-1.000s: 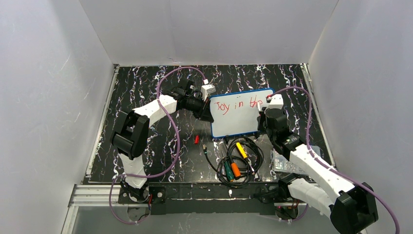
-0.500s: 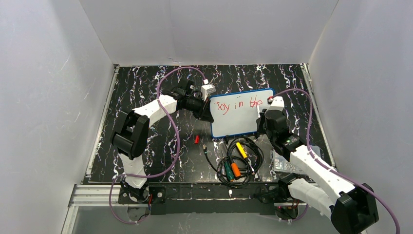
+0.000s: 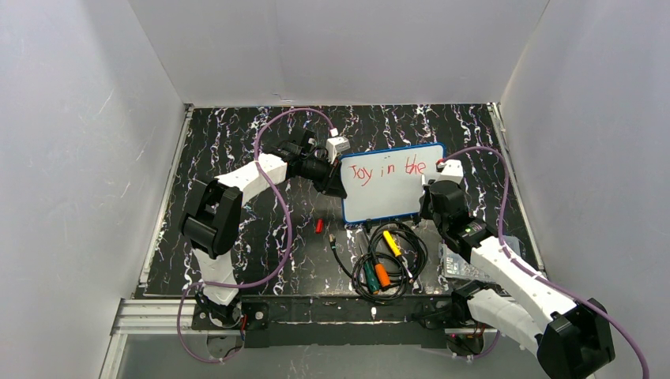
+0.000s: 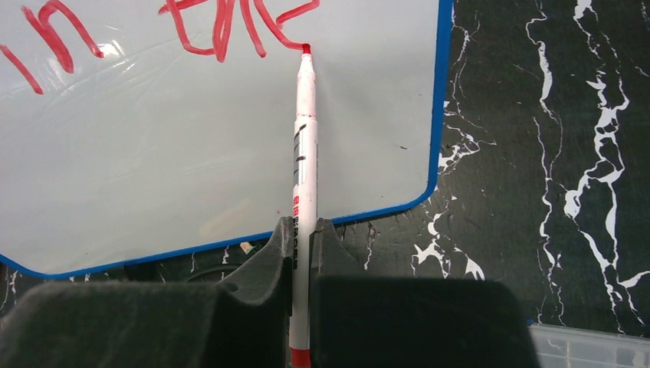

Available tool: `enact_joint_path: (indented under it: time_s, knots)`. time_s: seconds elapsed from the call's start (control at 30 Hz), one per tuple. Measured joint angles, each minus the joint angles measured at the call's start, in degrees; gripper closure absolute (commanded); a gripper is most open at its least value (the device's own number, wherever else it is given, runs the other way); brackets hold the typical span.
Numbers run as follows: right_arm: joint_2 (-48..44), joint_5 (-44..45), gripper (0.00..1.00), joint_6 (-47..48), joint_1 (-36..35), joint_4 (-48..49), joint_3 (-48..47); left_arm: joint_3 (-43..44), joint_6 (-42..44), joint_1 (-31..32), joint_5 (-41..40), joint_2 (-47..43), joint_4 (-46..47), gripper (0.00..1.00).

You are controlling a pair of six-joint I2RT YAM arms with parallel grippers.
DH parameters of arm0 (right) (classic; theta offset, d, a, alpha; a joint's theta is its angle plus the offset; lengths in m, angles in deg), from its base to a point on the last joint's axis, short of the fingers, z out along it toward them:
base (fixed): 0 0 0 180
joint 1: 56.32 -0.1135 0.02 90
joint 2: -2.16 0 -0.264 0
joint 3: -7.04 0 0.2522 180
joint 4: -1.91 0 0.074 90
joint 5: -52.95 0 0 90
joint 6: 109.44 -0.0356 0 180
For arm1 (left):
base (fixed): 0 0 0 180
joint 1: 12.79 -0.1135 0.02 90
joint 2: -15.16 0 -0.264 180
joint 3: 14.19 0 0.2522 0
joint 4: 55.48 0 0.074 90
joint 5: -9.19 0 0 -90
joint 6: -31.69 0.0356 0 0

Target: Write a sentence on the whiteboard

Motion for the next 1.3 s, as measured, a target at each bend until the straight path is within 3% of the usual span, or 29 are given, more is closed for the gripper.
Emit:
enact_joint_path:
  time_s: [0.7, 0.97, 1.3]
  knots:
    - [-1.38, 4.24, 0.99, 3.48, 0.0, -1.9, -0.57, 0.0, 0.24, 0.0, -0.02, -0.13, -0.17, 1.0]
    - [-8.81, -1.7, 0.99, 5.16, 0.0, -2.51, -1.36, 0.0, 0.26, 0.0, -0.02, -0.15, -0.2, 1.0]
    - [-8.87, -17.88, 0.99, 6.64, -2.89, -2.4, -2.14, 0.0, 0.24, 0.0, 0.15, -0.15, -0.2, 1.0]
